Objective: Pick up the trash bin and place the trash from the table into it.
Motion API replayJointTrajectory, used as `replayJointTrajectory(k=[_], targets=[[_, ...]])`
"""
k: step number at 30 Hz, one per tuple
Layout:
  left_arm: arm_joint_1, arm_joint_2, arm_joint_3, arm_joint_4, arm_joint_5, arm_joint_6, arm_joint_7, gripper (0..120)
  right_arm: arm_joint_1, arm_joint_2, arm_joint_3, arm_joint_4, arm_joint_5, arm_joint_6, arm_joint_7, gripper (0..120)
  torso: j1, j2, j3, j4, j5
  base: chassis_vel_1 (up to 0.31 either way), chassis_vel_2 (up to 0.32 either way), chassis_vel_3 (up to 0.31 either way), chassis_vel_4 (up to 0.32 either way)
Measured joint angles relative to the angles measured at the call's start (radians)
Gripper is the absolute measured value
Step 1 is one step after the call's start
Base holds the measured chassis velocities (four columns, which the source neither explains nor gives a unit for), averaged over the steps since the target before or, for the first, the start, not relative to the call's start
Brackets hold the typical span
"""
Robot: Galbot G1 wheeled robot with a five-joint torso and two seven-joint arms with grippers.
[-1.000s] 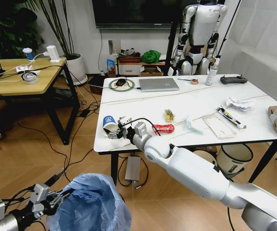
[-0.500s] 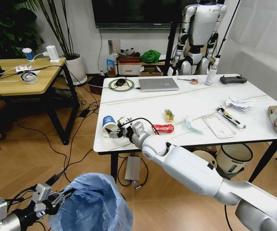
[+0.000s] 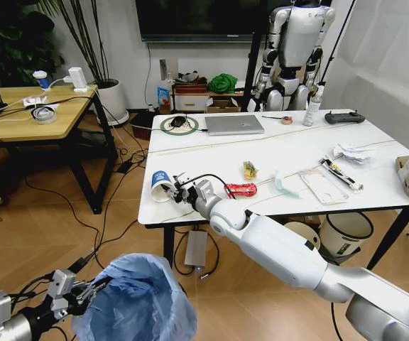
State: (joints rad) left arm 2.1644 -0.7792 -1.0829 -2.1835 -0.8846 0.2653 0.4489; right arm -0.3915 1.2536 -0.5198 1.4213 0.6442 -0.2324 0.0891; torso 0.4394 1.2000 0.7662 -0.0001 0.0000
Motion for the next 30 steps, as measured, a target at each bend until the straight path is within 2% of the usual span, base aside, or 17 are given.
replayJointTrajectory(k=[1,3,8,11,20,24,30], targets=[[-0.001,0.0,0.0,0.001,0.0,0.0,0.0,0,-0.001,-0.001,0.0,0.001,0.0,0.0,0.0,30,0.0,0.0,0.0,0.0,0.0,0.0,0.0,0.0,0.0],[-0.002,0.001,0.001,0.002,-0.001,0.0,0.0,0,-0.001,-0.002,0.0,0.002,0.0,0.001,0.0,26,0.0,0.0,0.0,0.0,0.0,0.0,0.0,0.0,0.0],[-0.012,0.005,0.013,0.003,-0.009,0.002,-0.007,0,0.001,-0.003,0.0,0.006,0.002,0.001,0.0,4,0.0,0.0,0.0,0.0,0.0,0.0,0.0,0.0,0.0],[-0.015,0.009,0.022,0.003,-0.019,0.004,-0.015,0,0.001,-0.005,-0.001,0.009,0.004,0.001,0.0,0,0.0,0.0,0.0,0.0,0.0,0.0,0.0,0.0,0.0],[-0.043,0.059,0.054,0.017,-0.062,0.012,-0.036,0,-0.009,-0.058,0.036,0.061,0.057,0.038,-0.012,0,0.0,0.0,0.0,0.0001,0.0002,0.0,0.0,0.0,0.0],[-0.087,0.09,0.09,0.021,-0.096,0.025,-0.061,0,-0.013,-0.114,0.059,0.114,0.106,0.069,-0.018,0,0.0,0.0,0.0,0.0001,0.0001,0.0,0.0,0.0,0.0],[-0.135,0.145,0.138,0.007,-0.144,0.047,-0.095,0,-0.039,-0.256,0.097,0.253,0.204,0.124,-0.035,0,0.0,0.0,0.0,-0.0003,0.0002,0.0,0.0,0.0,0.0]])
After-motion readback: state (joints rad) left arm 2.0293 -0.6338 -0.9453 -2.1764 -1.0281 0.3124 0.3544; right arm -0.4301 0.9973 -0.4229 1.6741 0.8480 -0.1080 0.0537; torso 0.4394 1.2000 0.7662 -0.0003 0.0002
